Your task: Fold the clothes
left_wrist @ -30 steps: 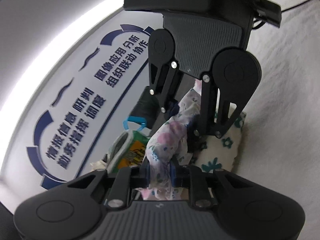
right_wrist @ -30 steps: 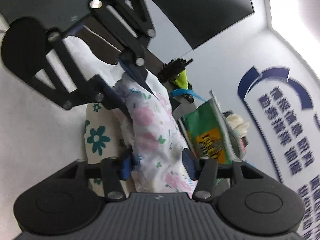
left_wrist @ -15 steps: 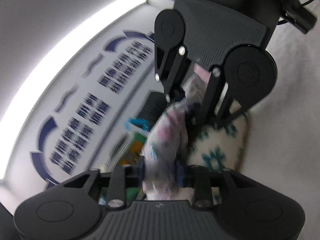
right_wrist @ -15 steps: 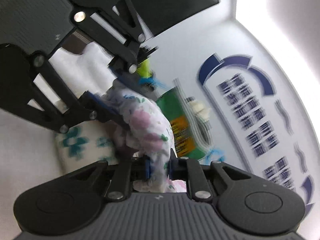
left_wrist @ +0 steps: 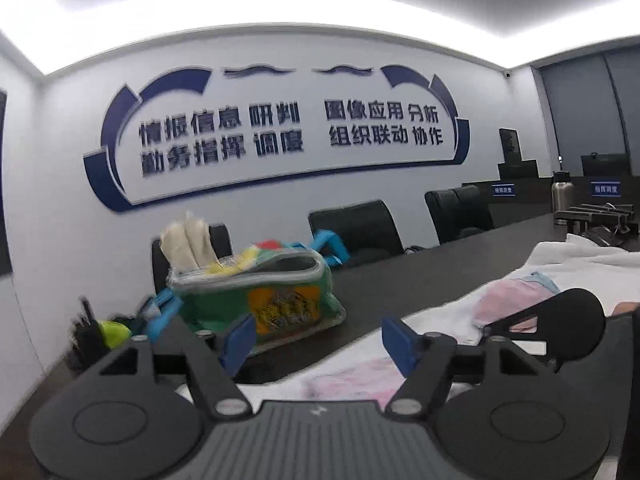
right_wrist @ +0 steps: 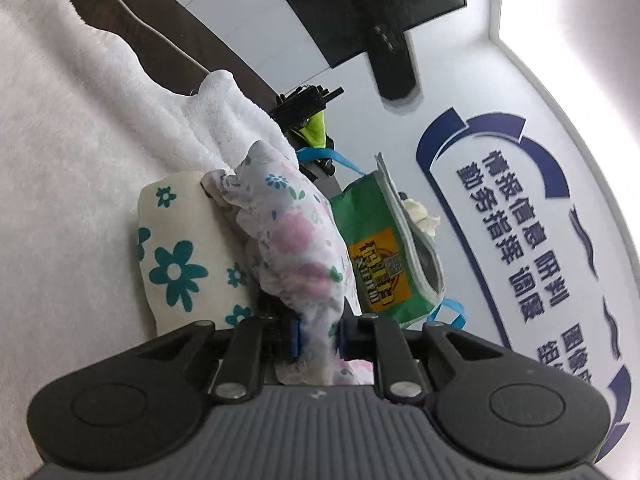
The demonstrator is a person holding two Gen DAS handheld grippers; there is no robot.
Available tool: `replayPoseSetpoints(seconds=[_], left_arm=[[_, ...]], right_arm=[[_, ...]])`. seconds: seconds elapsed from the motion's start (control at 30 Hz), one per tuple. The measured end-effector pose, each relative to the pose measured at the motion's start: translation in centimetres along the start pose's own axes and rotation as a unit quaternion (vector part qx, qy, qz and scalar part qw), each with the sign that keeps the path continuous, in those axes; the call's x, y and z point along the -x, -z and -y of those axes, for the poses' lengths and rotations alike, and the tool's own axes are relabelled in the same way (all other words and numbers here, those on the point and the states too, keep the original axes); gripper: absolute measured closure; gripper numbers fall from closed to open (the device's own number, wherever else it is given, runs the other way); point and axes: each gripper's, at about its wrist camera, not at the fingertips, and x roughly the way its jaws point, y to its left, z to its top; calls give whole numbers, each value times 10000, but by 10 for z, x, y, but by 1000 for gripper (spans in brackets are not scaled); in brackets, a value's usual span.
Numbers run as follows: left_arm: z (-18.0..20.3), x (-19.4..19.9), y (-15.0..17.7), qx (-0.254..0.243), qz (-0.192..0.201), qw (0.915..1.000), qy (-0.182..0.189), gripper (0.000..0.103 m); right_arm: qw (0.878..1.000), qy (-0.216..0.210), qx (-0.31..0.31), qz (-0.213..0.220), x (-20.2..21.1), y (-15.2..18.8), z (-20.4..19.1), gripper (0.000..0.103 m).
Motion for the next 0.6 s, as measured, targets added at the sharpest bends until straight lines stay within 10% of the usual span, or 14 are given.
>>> replayPoseSetpoints(seconds=[0.13, 0.33, 0.43, 0.53, 0.6], left_arm=[[6, -23, 9, 51, -585, 9980, 218, 62], [2, -29, 21, -73, -1055, 9931, 508, 61], [-2, -27, 32, -37, -1155, 9918, 543, 58], [-6, -25, 43, 0, -1255, 9904, 577, 51], [-9, -24, 50, 24, -1322, 9894, 601, 50]], right_arm=[[9996, 68, 163, 213, 10, 5, -3, 73], [9924, -375, -1052, 525, 46, 35, 37, 47], [9505, -1054, -2801, 841, 61, 60, 84, 54], [8710, -1387, -4585, 1088, 57, 79, 122, 73], [8536, -1395, -4934, 920, 43, 72, 119, 77]])
